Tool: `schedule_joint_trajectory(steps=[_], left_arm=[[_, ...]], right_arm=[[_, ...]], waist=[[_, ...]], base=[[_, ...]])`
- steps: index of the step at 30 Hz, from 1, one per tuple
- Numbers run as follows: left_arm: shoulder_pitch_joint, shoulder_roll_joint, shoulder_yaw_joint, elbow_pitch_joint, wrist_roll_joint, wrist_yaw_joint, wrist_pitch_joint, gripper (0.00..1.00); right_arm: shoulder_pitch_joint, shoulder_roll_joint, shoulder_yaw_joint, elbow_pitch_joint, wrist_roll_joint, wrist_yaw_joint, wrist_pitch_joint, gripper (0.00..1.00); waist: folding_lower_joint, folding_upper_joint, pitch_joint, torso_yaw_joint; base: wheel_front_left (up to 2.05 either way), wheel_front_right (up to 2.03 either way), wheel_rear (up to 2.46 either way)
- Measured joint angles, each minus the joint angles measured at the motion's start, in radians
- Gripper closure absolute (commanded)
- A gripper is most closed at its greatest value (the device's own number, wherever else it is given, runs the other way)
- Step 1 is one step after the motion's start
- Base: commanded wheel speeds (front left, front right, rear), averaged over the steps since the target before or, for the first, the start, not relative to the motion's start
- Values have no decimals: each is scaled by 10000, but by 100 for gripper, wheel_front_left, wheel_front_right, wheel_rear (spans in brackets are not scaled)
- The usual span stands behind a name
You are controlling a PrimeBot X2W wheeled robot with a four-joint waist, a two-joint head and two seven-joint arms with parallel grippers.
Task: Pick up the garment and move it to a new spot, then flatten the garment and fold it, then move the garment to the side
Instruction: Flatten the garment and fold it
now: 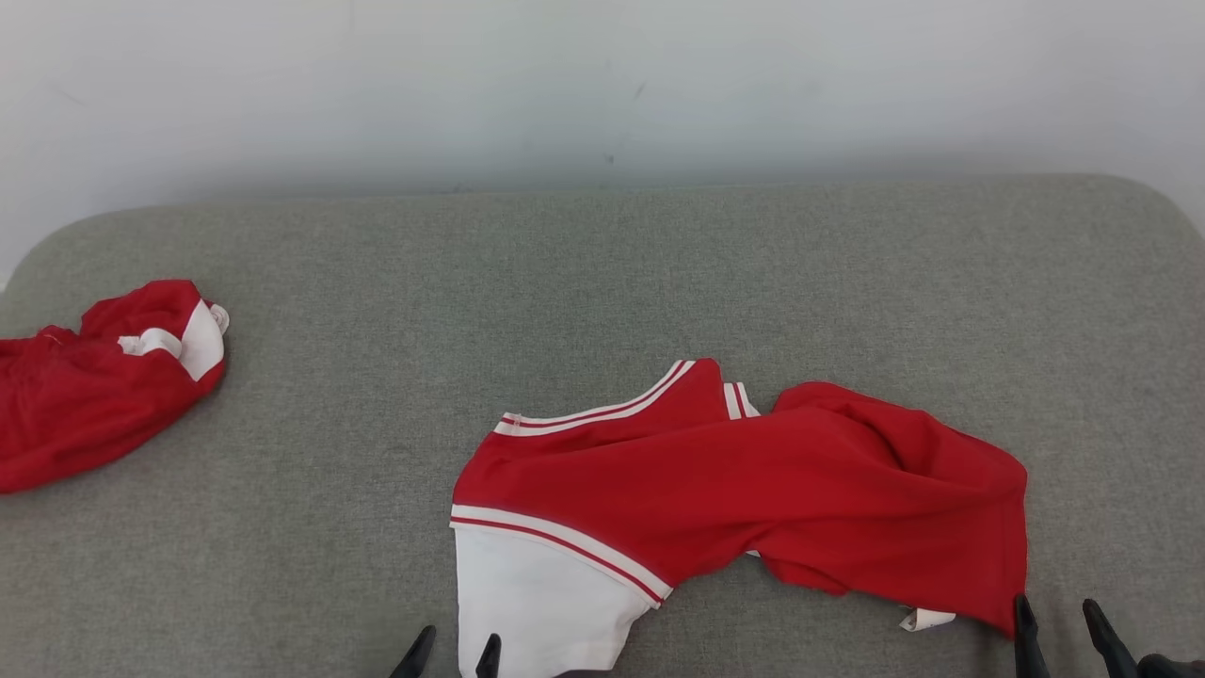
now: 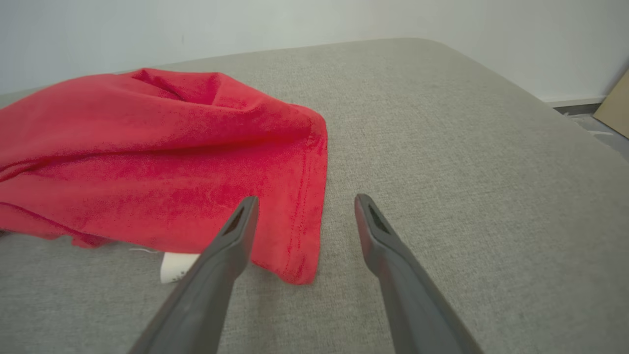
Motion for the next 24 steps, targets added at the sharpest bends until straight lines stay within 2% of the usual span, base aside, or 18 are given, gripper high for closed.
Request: schedule_joint_trajectory(steps=[8,17,18,19,20,21,24], left_arm=[[-246,2,-259,759,-330,0,-2,0],[-620,-52,-727,1436,-616,2,-4,0],[-651,-65,-792,1488,-732,2,-6,0],[-681,-77,-878,1572,-811,2,-8,4],[-712,-92,-934,1630,-857,2,-12,55],[-750,-94,-993,1668,-913,2,-12,100],[-844,-125,-1064,1638,-1152,0,-4,100]], right_arm=[[-559,163,6,1563,165,0,-2,0],[-1402,385,629,2803,581,-2,-12,0],[-1467,378,704,2928,675,-2,-23,54],[-1522,362,750,2997,748,-2,-36,65],[-1564,353,792,3041,838,-2,-38,92],[-1590,353,842,3078,966,-2,-40,100],[-1608,355,909,2924,1243,-2,-12,100]], waist=[[0,0,296,-144],[0,0,424,-193],[0,0,421,-182],[0,0,418,-172],[0,0,414,-163],[0,0,412,-156],[0,0,429,-152]], base=[[0,0,0],[0,0,0],[0,0,0],[0,0,0],[0,0,0],[0,0,0],[0,0,0]])
